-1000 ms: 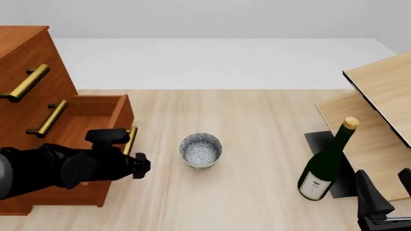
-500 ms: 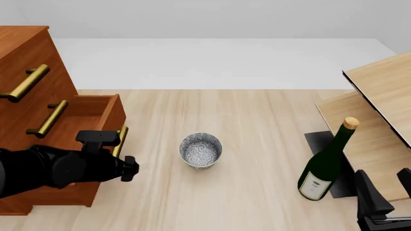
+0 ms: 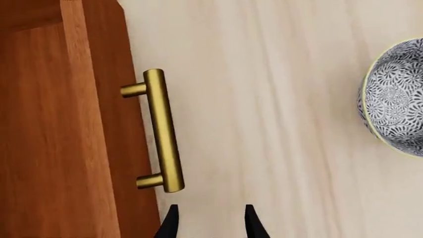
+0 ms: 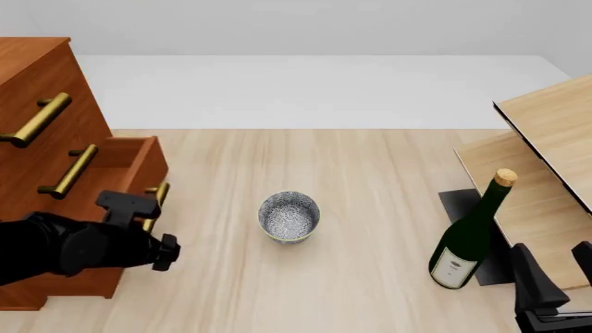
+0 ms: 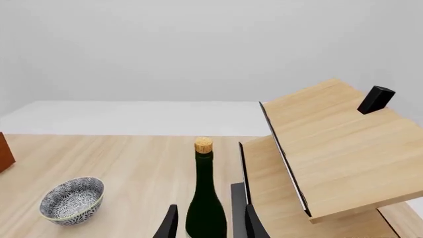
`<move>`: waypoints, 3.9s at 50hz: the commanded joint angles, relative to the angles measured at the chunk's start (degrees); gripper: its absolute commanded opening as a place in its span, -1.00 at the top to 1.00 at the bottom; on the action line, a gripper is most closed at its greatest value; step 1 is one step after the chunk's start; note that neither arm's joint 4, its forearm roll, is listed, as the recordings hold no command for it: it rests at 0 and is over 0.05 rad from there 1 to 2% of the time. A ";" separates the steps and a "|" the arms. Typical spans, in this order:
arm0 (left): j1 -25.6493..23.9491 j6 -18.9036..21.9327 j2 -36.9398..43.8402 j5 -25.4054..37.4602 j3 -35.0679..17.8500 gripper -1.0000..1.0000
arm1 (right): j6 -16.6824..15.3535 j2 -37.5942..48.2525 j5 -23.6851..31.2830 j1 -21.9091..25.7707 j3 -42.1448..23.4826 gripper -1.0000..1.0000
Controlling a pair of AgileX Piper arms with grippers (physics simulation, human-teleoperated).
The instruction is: Close the bottom drawer of the cabinet and open the top drawer.
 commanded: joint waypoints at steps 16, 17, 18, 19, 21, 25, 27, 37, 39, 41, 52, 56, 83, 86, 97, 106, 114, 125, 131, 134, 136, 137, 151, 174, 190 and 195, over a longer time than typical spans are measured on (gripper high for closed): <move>15.28 16.79 -2.66 1.38 6.27 -1.00 | 1.74 -0.51 0.50 -0.38 -0.19 -1.00; 14.57 16.00 -2.48 1.56 6.03 -1.00 | 1.80 -0.51 0.53 -0.42 -0.20 -1.00; 15.81 17.42 -2.87 1.43 6.53 -1.00 | 1.85 -0.52 0.53 -0.44 -0.20 -1.00; 16.41 18.17 -3.30 1.43 6.78 -1.00 | 1.90 -0.53 0.54 -0.46 -0.21 -1.00; 16.97 18.72 -3.60 1.67 6.96 -1.00 | 2.02 -0.55 0.55 -0.45 -0.22 -1.00; 18.03 20.12 -4.64 1.88 7.18 -1.00 | 2.20 -0.53 0.53 -0.44 -0.23 -1.00; 18.58 20.55 -4.74 1.90 7.35 -1.00 | 2.23 -0.52 0.54 -0.47 -0.23 -1.00; 21.94 23.79 -6.40 1.50 8.59 -1.00 | 2.46 -0.52 0.54 -0.47 -0.25 -1.00; 22.10 23.90 -6.45 1.54 8.56 -1.00 | 2.51 -0.55 0.55 -0.46 -0.26 -1.00; 22.69 24.32 -6.65 1.42 8.67 -1.00 | 2.59 -0.59 0.54 -0.50 -0.32 -1.00; 26.36 27.56 -9.12 1.49 9.41 -1.00 | 2.55 -0.56 0.47 -0.38 -0.30 -1.00; 26.04 27.06 -8.43 1.04 9.31 -1.00 | 2.59 -0.57 0.47 -0.40 -0.30 -1.00; 16.47 20.23 -7.44 5.09 1.46 -1.00 | 2.49 -0.61 0.45 -0.54 -0.38 -1.00; 14.17 18.05 -6.57 5.68 -0.14 -1.00 | 2.50 -0.61 0.44 -0.65 -0.42 -1.00; 8.34 12.44 -4.34 6.60 -2.94 -1.00 | 2.75 -0.60 0.35 -0.93 -0.49 -1.00; 4.53 9.56 -3.99 8.04 -5.48 -1.00 | 2.77 -0.53 0.26 -0.92 -0.47 -1.00; 0.28 9.08 -5.40 10.39 -9.07 -1.00 | 2.84 -0.46 0.16 -1.00 -0.43 -1.00; -2.63 10.24 -7.35 12.61 -13.08 -1.00 | 3.07 -0.56 0.28 -1.20 -0.50 -1.00; 0.31 22.49 -13.49 10.18 -11.81 -1.00 | 3.08 -0.61 0.34 -1.33 -0.46 -1.00; 0.06 28.59 -16.12 7.77 -9.44 -1.00 | 3.09 -0.62 0.34 -1.33 -0.42 -1.00; 0.23 32.23 -17.76 5.96 -8.04 -1.00 | 3.12 -0.63 0.33 -1.30 -0.44 -1.00; 0.83 35.18 -19.30 4.63 -6.83 -1.00 | 3.11 -0.63 0.34 -1.29 -0.43 -1.00; -6.55 44.21 -22.05 -0.18 -6.34 -1.00 | 3.06 -0.63 0.33 -1.30 -0.41 -1.00; -4.10 59.81 -27.46 -1.18 -6.21 -1.00 | 3.19 -0.60 0.35 -1.36 -0.48 -1.00; 2.08 69.53 -30.93 0.40 -5.34 -1.00 | 3.16 -0.45 0.25 -0.97 -0.44 -1.00; 4.89 71.49 -32.01 1.08 -4.73 -1.00 | 3.25 -0.45 0.23 -1.06 -0.46 -1.00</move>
